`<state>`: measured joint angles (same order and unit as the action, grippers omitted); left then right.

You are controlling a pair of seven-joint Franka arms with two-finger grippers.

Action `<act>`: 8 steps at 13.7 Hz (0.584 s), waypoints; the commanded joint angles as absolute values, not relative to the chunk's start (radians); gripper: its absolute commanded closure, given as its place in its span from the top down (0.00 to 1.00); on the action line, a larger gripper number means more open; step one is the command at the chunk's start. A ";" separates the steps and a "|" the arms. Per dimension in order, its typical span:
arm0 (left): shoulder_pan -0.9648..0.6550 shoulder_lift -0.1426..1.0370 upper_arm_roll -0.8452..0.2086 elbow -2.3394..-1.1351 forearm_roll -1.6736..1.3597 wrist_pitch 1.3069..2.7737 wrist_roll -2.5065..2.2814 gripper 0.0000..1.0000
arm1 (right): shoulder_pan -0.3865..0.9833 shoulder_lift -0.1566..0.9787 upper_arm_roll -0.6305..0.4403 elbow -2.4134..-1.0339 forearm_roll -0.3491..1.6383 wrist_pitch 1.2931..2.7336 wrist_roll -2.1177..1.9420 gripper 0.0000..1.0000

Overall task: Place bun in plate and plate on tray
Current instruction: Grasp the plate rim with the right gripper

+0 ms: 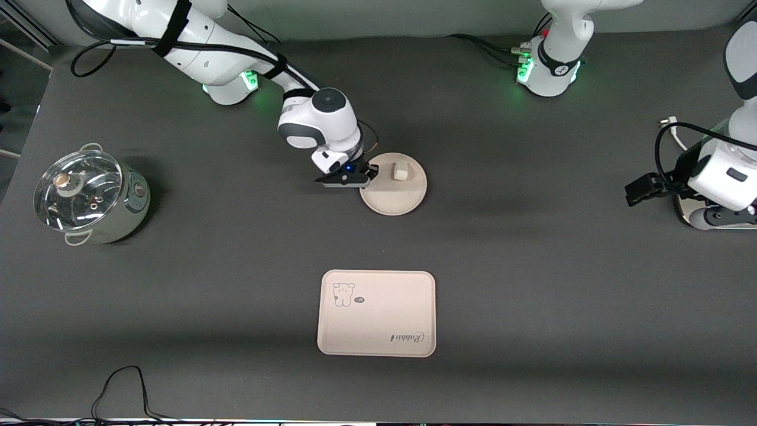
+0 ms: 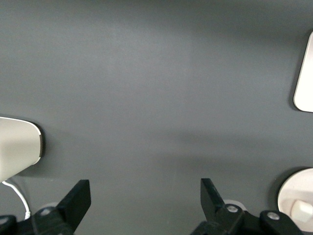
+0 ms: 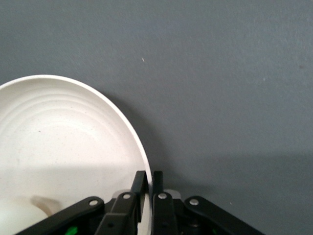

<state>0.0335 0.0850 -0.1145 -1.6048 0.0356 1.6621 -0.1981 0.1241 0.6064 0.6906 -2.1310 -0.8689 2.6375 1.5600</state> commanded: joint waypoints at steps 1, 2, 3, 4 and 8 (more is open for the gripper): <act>0.032 0.060 -0.092 -1.621 0.044 1.648 -0.196 1.00 | 0.121 0.609 0.695 -2.096 -0.878 2.626 1.595 0.00; 0.032 0.060 -0.092 -1.617 0.043 1.634 -0.196 1.00 | 0.118 0.606 0.695 -2.088 -0.870 2.626 1.594 0.00; 0.032 0.061 -0.091 -1.615 0.044 1.628 -0.196 1.00 | 0.117 0.603 0.693 -2.079 -0.870 2.626 1.591 0.00; 0.029 0.061 -0.091 -1.615 0.044 1.620 -0.198 1.00 | 0.106 0.600 0.693 -2.072 -0.870 2.628 1.586 0.00; 0.017 0.064 -0.098 -1.614 0.044 1.611 -0.206 1.00 | 0.055 0.597 0.707 -2.037 -0.848 2.582 1.516 0.00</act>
<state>0.0292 0.0821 -0.0985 -1.6047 0.0356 1.6260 -0.1970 0.0775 0.6042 0.6903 -2.0593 -0.8662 2.6263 1.5525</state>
